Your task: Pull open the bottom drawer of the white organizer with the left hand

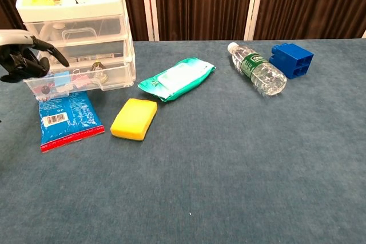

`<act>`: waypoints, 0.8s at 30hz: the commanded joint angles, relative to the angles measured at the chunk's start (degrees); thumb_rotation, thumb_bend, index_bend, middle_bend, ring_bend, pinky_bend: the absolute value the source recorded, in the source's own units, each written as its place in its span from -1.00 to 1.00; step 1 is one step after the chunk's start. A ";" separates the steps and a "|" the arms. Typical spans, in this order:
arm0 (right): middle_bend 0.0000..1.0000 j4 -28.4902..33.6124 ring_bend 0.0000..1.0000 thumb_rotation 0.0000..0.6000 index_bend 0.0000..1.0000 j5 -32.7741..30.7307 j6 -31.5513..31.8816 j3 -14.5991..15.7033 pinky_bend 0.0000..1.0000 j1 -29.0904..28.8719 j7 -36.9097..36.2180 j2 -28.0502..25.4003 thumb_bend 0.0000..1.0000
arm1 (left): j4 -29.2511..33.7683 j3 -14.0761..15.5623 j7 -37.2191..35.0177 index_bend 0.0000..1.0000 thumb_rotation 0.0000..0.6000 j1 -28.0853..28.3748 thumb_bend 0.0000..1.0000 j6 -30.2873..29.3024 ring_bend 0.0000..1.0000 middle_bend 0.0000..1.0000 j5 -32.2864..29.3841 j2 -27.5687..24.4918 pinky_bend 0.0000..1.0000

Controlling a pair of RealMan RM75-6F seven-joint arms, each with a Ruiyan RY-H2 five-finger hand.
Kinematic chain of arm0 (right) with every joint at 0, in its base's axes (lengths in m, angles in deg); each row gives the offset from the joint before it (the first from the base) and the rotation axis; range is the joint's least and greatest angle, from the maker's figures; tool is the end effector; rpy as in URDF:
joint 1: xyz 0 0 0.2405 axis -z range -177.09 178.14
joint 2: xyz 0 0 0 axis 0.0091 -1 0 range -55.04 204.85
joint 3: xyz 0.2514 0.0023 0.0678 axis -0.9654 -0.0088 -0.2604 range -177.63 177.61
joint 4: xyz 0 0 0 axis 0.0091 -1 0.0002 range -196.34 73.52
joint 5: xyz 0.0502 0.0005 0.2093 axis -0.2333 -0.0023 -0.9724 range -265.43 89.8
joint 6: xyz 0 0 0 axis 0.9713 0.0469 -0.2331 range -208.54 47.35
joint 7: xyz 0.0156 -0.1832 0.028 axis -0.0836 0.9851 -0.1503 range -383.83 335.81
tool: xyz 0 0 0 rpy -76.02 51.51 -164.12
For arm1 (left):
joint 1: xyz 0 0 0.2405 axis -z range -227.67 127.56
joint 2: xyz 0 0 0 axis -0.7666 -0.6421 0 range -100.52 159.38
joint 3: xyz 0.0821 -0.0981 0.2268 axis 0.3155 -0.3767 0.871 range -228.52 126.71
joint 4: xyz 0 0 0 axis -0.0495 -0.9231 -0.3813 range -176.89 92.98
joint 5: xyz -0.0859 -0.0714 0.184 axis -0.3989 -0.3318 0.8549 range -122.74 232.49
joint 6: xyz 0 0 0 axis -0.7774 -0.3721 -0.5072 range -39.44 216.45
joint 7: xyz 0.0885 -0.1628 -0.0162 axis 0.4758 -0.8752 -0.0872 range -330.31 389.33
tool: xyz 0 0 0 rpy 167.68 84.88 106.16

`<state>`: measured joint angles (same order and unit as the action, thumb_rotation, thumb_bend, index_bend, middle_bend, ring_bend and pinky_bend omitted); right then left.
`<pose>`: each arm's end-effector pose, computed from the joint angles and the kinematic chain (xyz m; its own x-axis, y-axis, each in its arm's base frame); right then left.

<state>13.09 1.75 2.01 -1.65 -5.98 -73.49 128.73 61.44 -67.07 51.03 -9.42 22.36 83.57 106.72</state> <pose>-0.3714 -0.2345 0.2513 0.0407 -0.0500 0.9979 -0.9989 -0.0264 0.0394 -0.1889 0.3818 0.0399 0.0643 0.2901 0.9548 0.9774 0.1747 -0.1189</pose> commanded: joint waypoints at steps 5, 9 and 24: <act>-1.00 -0.14 -1.00 1.00 -1.00 -0.04 0.03 -0.07 -1.00 -0.04 0.26 0.09 -0.72 | -1.06 5.29 3.07 -0.79 1.00 -2.92 -0.62 -8.17 -0.10 -0.03 11.58 0.28 0.31; -1.00 -0.33 -1.00 1.00 -1.00 -0.14 0.04 -0.15 -1.00 -0.05 0.70 0.21 -0.72 | 1.84 9.83 3.15 -0.81 1.00 -6.48 -0.66 -12.65 -0.59 -0.51 21.01 -2.48 -0.19; -1.00 -0.04 -1.00 1.00 -1.00 -0.86 0.44 -0.54 -1.00 0.30 4.00 0.63 -0.72 | -4.69 26.25 -3.58 -1.00 1.00 -25.64 -0.66 -31.07 -1.00 -1.00 50.78 -10.33 -0.81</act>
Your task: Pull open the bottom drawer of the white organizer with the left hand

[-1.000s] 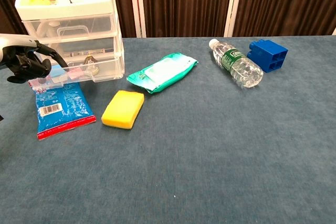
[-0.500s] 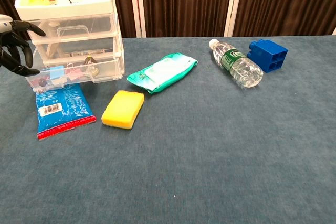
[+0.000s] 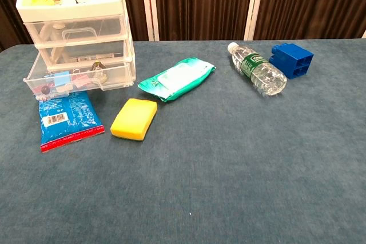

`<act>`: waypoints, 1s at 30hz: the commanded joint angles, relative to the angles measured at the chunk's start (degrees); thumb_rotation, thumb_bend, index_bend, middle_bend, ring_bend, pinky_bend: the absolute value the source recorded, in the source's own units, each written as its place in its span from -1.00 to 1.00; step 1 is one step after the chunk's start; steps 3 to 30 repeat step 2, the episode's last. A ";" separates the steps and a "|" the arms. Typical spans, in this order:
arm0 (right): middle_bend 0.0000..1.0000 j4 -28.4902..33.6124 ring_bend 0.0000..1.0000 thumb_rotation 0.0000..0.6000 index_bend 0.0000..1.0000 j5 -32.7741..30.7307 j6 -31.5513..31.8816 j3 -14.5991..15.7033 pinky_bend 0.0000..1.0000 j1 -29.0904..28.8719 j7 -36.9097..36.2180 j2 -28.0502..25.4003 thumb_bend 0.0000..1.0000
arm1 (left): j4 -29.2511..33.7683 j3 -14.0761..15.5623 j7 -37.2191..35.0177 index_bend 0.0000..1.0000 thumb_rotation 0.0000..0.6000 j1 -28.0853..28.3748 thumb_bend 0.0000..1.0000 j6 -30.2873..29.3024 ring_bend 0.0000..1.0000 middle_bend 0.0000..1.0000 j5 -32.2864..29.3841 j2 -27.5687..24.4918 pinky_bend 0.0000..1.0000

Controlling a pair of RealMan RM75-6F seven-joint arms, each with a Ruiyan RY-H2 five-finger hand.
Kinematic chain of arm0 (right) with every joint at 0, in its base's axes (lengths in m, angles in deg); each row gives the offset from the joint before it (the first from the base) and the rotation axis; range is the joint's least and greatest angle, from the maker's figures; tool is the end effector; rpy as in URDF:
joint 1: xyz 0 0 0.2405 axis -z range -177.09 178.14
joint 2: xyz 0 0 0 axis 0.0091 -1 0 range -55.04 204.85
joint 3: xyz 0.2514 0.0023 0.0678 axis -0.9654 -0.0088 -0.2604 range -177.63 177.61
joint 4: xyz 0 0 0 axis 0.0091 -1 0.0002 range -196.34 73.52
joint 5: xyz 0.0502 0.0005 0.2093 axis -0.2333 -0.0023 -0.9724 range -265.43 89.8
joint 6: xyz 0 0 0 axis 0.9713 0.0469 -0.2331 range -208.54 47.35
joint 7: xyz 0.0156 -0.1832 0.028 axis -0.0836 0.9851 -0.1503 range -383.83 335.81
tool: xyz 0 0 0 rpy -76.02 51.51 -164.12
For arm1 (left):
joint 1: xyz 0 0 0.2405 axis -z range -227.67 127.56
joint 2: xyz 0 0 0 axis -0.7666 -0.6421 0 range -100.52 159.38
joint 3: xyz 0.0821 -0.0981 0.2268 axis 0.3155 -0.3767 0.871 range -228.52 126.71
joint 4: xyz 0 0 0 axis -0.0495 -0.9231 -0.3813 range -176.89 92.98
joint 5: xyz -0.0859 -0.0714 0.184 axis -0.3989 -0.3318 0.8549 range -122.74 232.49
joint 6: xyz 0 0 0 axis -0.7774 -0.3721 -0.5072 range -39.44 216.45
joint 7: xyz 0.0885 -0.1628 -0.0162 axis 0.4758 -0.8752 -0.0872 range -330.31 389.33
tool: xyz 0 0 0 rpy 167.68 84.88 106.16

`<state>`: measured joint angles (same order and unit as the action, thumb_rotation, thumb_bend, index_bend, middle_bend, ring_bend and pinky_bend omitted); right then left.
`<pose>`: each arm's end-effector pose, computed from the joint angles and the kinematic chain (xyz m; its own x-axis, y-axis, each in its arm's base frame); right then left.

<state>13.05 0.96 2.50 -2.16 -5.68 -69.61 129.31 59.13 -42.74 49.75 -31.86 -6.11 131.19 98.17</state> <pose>-0.3720 -0.2345 0.2518 0.0960 -0.0263 0.9950 -0.9951 -0.0255 0.0954 -0.2667 0.2446 0.1236 0.5305 -0.0182 0.8475 0.8464 -0.0432 -0.5307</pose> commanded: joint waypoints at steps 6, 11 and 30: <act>-1.00 0.00 -1.00 1.00 -1.00 -0.13 -0.26 -0.04 -1.00 -0.05 0.12 0.05 -0.72 | -3.72 2.33 -3.67 -1.00 1.00 -4.70 -0.66 -3.74 -1.00 -1.00 4.94 -2.02 -0.83; -1.00 0.00 -1.00 1.00 -1.00 -0.13 -0.26 -0.04 -1.00 -0.05 0.12 0.05 -0.72 | -3.72 2.33 -3.67 -1.00 1.00 -4.70 -0.66 -3.74 -1.00 -1.00 4.94 -2.02 -0.83; -1.00 0.00 -1.00 1.00 -1.00 -0.13 -0.26 -0.04 -1.00 -0.05 0.12 0.05 -0.72 | -3.72 2.33 -3.67 -1.00 1.00 -4.70 -0.66 -3.74 -1.00 -1.00 4.94 -2.02 -0.83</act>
